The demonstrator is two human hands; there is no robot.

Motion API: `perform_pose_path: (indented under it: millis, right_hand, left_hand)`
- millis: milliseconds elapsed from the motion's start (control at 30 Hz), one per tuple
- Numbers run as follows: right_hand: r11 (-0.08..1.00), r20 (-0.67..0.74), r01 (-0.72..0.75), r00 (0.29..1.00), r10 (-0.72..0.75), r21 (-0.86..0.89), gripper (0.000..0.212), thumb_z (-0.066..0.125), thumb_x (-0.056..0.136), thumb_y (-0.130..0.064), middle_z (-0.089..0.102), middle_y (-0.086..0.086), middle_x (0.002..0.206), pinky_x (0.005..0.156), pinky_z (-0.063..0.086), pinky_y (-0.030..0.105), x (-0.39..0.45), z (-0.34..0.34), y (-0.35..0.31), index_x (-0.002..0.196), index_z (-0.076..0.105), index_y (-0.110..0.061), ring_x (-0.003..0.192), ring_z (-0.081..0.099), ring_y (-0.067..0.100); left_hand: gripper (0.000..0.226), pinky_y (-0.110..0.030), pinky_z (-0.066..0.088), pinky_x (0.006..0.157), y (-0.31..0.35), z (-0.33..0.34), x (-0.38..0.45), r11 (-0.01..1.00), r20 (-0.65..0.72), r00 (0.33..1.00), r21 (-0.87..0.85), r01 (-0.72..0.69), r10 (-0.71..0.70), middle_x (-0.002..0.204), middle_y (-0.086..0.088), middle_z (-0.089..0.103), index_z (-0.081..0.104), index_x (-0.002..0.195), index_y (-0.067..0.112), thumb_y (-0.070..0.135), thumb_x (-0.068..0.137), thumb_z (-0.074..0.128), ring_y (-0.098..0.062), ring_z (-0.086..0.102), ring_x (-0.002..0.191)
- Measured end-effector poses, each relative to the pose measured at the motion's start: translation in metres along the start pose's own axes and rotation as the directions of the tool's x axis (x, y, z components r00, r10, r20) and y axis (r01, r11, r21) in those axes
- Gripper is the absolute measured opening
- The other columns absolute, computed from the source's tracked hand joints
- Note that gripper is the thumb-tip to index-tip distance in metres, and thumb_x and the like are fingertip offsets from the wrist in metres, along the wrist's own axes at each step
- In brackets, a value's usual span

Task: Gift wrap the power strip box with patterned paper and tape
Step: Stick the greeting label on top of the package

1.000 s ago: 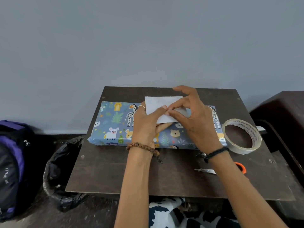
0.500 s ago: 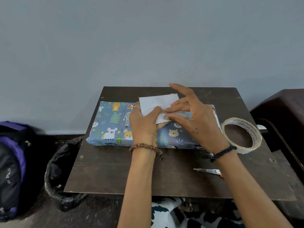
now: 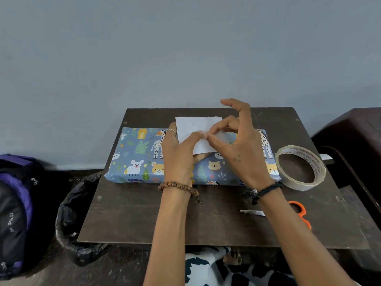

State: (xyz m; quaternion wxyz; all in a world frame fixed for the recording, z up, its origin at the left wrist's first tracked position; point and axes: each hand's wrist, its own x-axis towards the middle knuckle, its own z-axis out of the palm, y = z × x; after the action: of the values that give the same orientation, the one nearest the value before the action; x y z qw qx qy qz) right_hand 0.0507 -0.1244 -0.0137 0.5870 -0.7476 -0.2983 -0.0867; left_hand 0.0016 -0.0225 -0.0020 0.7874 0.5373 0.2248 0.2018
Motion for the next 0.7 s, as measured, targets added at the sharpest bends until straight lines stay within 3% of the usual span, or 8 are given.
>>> perform_pose_path:
  millis: [267,333,400,467,533,600,700]
  right_hand:
    - [0.997,-0.031,0.042,0.999,-0.044,-0.064,0.060,0.069,0.078,-0.005,0.062,-0.009,0.079,0.073,0.040,0.005,0.000,0.001,-0.005,0.118,0.036,-0.034,0.075,0.055,-0.001]
    - [0.996,-0.048,0.046,0.998,-0.050,-0.081,0.058,0.067,0.080,-0.005,0.063,-0.010,0.078,0.071,0.043,0.006,-0.001,0.001,-0.008,0.118,0.036,-0.034,0.073,0.058,-0.001]
    - [0.995,-0.073,0.032,0.997,-0.038,-0.089,0.053,0.066,0.082,-0.007,0.065,-0.011,0.078,0.073,0.047,0.010,-0.001,0.000,-0.011,0.122,0.038,-0.028,0.074,0.061,-0.001]
    - [0.997,-0.103,0.013,0.994,-0.021,-0.077,0.046,0.063,0.085,-0.009,0.068,-0.010,0.080,0.074,0.049,0.012,-0.001,-0.003,-0.015,0.123,0.040,-0.022,0.076,0.064,-0.001]
    - [1.000,-0.128,-0.019,0.992,0.020,0.009,0.038,0.057,0.088,-0.012,0.071,-0.005,0.081,0.073,0.049,0.014,-0.002,-0.006,-0.022,0.119,0.039,-0.023,0.077,0.067,0.002]
    - [0.971,-0.128,-0.075,0.986,0.107,0.228,0.031,0.053,0.089,-0.018,0.073,0.002,0.078,0.074,0.050,0.019,-0.002,-0.010,-0.029,0.115,0.037,-0.024,0.077,0.069,0.011]
    - [0.839,-0.042,-0.198,0.966,0.253,0.507,0.035,0.054,0.084,-0.031,0.072,-0.002,0.075,0.074,0.052,0.025,0.002,-0.014,-0.033,0.114,0.036,-0.026,0.076,0.067,0.013]
  left_hand:
    - [0.023,-0.025,0.055,0.050,0.002,0.002,0.000,0.995,-0.011,0.999,-0.087,0.051,-0.053,0.082,0.005,0.066,0.059,0.086,0.025,0.003,0.090,0.051,-0.008,0.066,0.070]
    - [0.015,-0.030,0.057,0.051,0.005,0.005,-0.001,0.976,-0.009,0.995,-0.195,0.091,-0.095,0.076,0.002,0.069,0.059,0.084,0.021,0.016,0.092,0.049,-0.014,0.066,0.072]
    - [0.024,-0.036,0.059,0.056,0.008,0.008,-0.002,0.955,0.023,0.993,-0.274,0.116,-0.114,0.068,0.001,0.071,0.058,0.081,0.019,0.033,0.094,0.044,-0.017,0.069,0.069]
    - [0.038,-0.038,0.058,0.064,0.008,0.010,-0.004,0.974,0.042,0.996,-0.210,0.080,-0.073,0.068,-0.002,0.072,0.058,0.078,0.019,0.046,0.093,0.037,-0.017,0.069,0.067]
    - [0.047,-0.032,0.057,0.068,0.009,0.013,-0.007,0.995,0.059,0.998,-0.098,0.008,-0.002,0.072,0.001,0.072,0.064,0.078,0.022,0.051,0.093,0.031,-0.013,0.069,0.070]
    - [0.048,-0.022,0.056,0.069,0.010,0.014,-0.011,0.995,0.081,0.992,0.019,-0.095,0.093,0.079,0.007,0.073,0.070,0.078,0.025,0.046,0.095,0.030,-0.007,0.069,0.078]
    - [0.024,-0.023,0.052,0.079,0.011,0.016,-0.014,0.940,0.125,0.955,0.181,-0.289,0.269,0.095,0.003,0.071,0.071,0.087,0.027,0.024,0.094,0.049,-0.006,0.065,0.092]
